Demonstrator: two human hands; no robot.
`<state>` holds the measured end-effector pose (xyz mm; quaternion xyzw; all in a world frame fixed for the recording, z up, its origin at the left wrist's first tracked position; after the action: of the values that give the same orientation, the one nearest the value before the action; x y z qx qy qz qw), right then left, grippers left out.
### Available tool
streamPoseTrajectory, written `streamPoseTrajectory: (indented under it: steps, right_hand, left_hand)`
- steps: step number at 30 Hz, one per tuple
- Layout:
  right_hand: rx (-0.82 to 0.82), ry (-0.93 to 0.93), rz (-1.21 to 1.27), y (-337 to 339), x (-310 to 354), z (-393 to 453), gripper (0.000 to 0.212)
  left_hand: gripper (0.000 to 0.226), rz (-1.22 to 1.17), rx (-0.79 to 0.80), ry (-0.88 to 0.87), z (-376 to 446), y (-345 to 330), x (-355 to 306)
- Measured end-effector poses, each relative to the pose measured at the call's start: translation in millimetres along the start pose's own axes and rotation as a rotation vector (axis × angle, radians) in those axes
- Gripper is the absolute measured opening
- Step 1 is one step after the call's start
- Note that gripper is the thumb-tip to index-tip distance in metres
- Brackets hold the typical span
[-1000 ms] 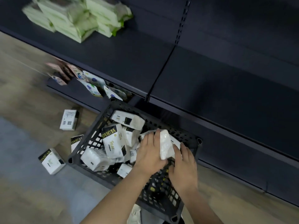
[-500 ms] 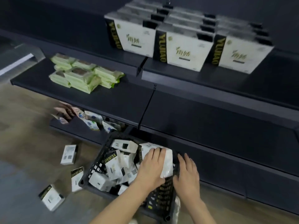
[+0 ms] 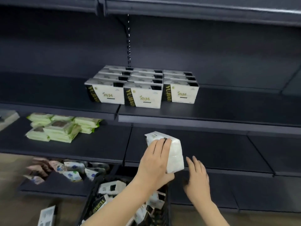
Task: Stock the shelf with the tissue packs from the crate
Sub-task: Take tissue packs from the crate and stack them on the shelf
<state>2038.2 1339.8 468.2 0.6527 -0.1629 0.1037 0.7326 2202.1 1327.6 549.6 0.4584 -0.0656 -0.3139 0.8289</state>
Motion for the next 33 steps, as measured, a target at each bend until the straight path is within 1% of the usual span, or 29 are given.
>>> streamPoseTrajectory:
  steps: [2, 6, 9, 13, 15, 19, 24, 26, 28, 30, 33]
  right_hand:
    - [-0.097, 0.007, 0.042, 11, -6, 8, 0.076]
    - [-0.252, 0.030, 0.045, 44, -6, 32, 0.072]
    - [-0.350, 0.083, 0.066, 67, -7, 53, 0.068]
    - [-0.432, 0.157, 0.139, 95, -2, 77, 0.066]
    - [-0.448, 0.169, 0.156, 105, 1, 86, 0.069]
    - [-0.429, 0.162, 0.169, 116, 1, 102, 0.072]
    - [-0.417, 0.130, 0.165, 122, -10, 124, 0.072]
    - [-0.430, 0.116, 0.177, 124, -15, 133, 0.069]
    - [-0.461, 0.124, 0.193, 124, -21, 143, 0.059]
    - [-0.487, 0.123, 0.218, 126, -26, 153, 0.050]
    - [-0.490, 0.105, 0.236, 129, -32, 167, 0.045]
  left_hand:
    - [0.092, 0.003, -0.055, -0.054, 16, 11, -9]
    - [0.093, 0.040, -0.132, -0.129, 52, 26, -20]
    - [0.093, 0.039, -0.153, -0.152, 78, 27, -23]
    - [0.096, 0.070, -0.156, -0.170, 106, 20, -23]
    - [0.096, 0.104, -0.145, -0.180, 117, 13, -20]
    - [0.098, 0.150, -0.099, -0.188, 138, -4, -14]
    - [0.101, 0.184, -0.143, -0.193, 161, -19, -12]
    - [0.104, 0.202, -0.155, -0.187, 170, -25, -13]
    - [0.108, 0.211, -0.154, -0.172, 178, -33, -14]
    - [0.108, 0.219, -0.158, -0.153, 185, -42, -15]
    - [0.105, 0.249, -0.164, -0.136, 194, -56, -18]
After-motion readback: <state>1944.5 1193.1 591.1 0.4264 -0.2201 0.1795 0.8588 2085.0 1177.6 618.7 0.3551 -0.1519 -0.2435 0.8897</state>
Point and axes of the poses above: each hand's wrist, its own z-axis towards the middle knuckle, its own y-axis out of the back of the hand, x = y × z, the point moved 2 cm from there along z, towards the middle knuckle, and after that the axes turned 2 degrees about x, right-handed, at the moved point
